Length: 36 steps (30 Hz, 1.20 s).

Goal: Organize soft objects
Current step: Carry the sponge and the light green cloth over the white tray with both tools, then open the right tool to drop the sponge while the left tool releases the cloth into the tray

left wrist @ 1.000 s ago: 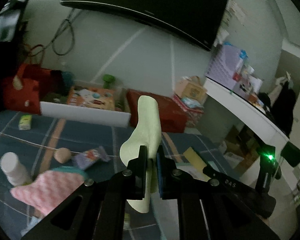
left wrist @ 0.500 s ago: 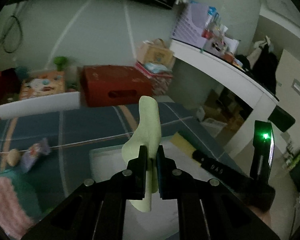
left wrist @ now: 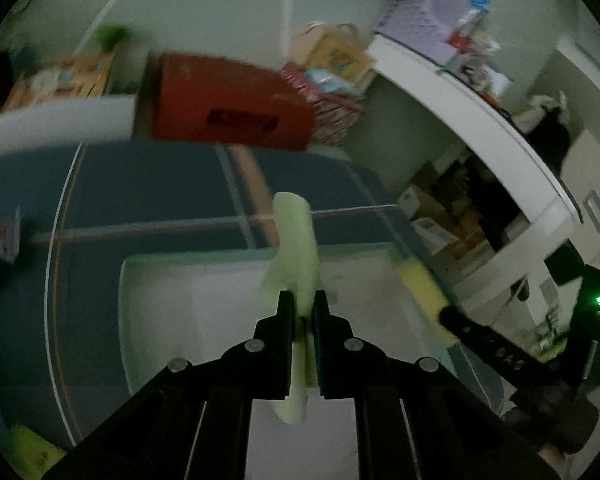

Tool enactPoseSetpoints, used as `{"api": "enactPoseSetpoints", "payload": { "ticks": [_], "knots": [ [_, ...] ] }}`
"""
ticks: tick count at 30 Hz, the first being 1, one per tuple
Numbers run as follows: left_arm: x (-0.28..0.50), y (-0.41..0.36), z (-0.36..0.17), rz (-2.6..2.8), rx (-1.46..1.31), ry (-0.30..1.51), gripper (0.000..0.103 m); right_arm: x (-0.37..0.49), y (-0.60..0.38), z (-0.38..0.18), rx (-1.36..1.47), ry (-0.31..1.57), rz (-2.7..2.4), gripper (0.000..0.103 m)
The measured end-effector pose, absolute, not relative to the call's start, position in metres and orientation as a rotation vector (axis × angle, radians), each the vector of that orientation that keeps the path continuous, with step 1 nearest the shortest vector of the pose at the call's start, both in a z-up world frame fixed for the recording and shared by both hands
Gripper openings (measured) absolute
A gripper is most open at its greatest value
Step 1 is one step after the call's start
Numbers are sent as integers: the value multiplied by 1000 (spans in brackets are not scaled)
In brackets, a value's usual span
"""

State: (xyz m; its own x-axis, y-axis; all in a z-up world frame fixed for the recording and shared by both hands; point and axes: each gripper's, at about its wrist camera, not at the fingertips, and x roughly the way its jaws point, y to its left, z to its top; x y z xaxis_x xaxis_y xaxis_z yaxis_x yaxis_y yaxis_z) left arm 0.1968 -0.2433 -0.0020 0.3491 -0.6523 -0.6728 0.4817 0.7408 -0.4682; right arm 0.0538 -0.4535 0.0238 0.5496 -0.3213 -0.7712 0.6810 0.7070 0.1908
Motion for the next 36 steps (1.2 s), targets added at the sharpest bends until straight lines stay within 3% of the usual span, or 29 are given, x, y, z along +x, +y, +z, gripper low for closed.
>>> {"api": "enactPoseSetpoints", "payload": {
  "ticks": [10,21,24,26,30,36],
  "knots": [
    [190,-243,-34,-570,-12,1045,9,74,-438,5,460,888,-571,50],
    [193,-239,-53,-527,14,1122,10,88,-422,-5,395,973,-533,52],
    [194,-239,-45,-524,14,1127,27,88,-419,0,393,967,-521,54],
    [191,-238,-37,-522,9,1118,53,87,-417,4,390,965,-518,58],
    [189,-233,-22,-514,16,1092,58,85,-415,11,394,951,-513,62],
    [192,-220,-11,-462,3,1081,76,85,-414,13,396,954,-508,67]
  ]
}}
